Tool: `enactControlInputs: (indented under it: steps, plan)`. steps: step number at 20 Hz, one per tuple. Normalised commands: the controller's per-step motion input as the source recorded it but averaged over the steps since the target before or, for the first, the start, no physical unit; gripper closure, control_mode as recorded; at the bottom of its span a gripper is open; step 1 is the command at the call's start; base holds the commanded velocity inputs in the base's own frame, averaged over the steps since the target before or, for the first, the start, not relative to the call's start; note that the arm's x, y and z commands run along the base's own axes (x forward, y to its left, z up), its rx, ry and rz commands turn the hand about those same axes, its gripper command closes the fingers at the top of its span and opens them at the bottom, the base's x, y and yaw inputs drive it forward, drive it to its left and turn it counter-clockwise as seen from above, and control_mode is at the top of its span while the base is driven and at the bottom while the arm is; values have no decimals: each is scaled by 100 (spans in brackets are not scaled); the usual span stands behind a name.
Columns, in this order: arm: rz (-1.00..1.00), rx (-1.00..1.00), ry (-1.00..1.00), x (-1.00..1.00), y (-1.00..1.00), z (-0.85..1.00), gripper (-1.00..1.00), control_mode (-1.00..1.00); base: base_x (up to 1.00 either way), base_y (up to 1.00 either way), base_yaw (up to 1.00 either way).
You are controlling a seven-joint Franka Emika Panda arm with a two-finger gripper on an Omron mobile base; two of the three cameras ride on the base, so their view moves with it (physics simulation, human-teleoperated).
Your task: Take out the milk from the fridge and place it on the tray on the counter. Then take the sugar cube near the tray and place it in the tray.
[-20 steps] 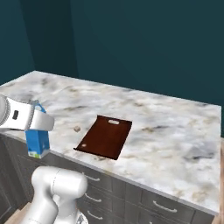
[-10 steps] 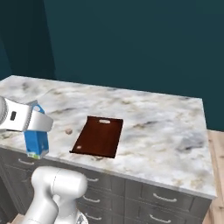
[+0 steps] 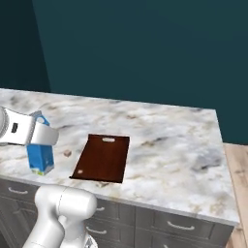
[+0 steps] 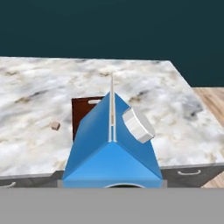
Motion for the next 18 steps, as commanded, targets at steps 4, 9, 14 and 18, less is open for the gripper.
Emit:
enactControlInputs:
  steps: [4, 9, 14, 18]
  plan:
    - [0, 0, 0, 0, 0, 0, 100, 100, 26, 53, -18]
    - [0, 0, 0, 0, 0, 0, 100, 100, 7, 17, -9]
    - [0, 0, 0, 0, 0, 0, 100, 100, 10, -2, 0]
    - [0, 0, 0, 0, 0, 0, 100, 100, 17, 0, 0]
